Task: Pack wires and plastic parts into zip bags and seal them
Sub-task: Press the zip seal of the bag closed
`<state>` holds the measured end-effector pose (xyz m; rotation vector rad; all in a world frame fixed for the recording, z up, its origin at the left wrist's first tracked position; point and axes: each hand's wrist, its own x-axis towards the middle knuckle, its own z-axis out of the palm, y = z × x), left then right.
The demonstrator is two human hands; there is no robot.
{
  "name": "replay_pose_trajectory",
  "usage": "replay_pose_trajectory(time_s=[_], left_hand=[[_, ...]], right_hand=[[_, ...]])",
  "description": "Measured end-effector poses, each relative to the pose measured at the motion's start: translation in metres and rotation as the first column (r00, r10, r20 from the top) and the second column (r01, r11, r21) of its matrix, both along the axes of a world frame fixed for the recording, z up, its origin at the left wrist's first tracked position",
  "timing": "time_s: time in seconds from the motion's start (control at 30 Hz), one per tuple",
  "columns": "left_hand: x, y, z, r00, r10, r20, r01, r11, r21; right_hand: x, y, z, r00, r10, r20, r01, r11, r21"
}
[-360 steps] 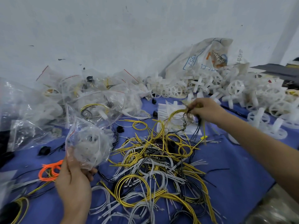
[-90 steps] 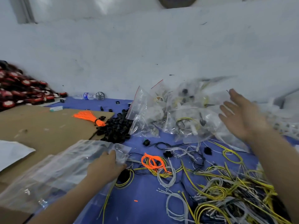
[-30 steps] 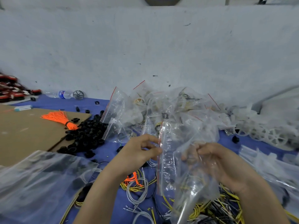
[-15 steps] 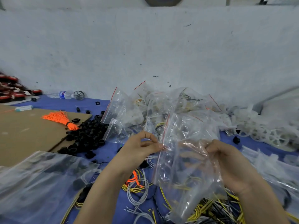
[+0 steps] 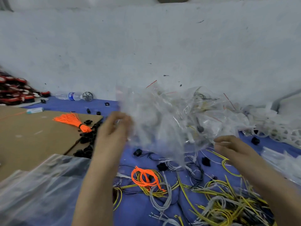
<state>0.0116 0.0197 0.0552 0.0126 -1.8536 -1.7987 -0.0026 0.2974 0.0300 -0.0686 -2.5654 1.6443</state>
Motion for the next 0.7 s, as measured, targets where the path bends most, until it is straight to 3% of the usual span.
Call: replay_pose_trajectory(time_s=[0.1, 0.17, 0.27, 0.33, 0.43, 0.53, 0.63, 0.67, 0.7], left_hand=[[0.008, -0.037, 0.008, 0.94, 0.305, -0.153, -0.305, 0.952, 0.02], [0.008, -0.046, 0.009, 0.909, 0.385, -0.16, -0.397, 0.917, -0.048], [0.008, -0.043, 0.012, 0.868, 0.436, -0.239, -0.487, 0.842, -0.233], [0.003, -0.04, 0.007, 0.89, 0.39, -0.237, -0.454, 0.814, -0.363], [-0.005, -0.035, -0.005, 0.96, 0.28, 0.023, -0.232, 0.836, -0.497], [-0.007, -0.027, -0.01, 0.948, 0.256, 0.189, -0.11, 0.822, -0.558], [-0.009, -0.019, -0.01, 0.948, 0.253, 0.192, -0.096, 0.804, -0.587], [-0.01, -0.016, -0.01, 0.953, 0.242, 0.18, -0.092, 0.8, -0.593], [-0.009, -0.014, -0.009, 0.959, 0.228, 0.169, -0.085, 0.798, -0.597]], right_hand=[[-0.021, -0.046, -0.003, 0.979, 0.205, 0.008, -0.198, 0.932, 0.302], [-0.046, -0.091, -0.013, 0.947, 0.32, 0.031, -0.289, 0.806, 0.517], [-0.079, -0.155, -0.04, 0.889, 0.457, -0.009, -0.353, 0.7, 0.62], [-0.092, -0.184, -0.064, 0.87, 0.492, 0.022, -0.37, 0.624, 0.688], [-0.098, -0.207, -0.091, 0.889, 0.456, 0.05, -0.302, 0.5, 0.812], [-0.103, -0.214, -0.095, 0.907, 0.412, -0.085, -0.151, 0.508, 0.848], [-0.113, -0.196, -0.085, 0.9, 0.302, -0.315, 0.057, 0.633, 0.772], [-0.119, -0.186, -0.082, 0.916, 0.252, -0.312, 0.087, 0.635, 0.768], [-0.124, -0.175, -0.081, 0.94, 0.223, -0.259, 0.087, 0.576, 0.813]])
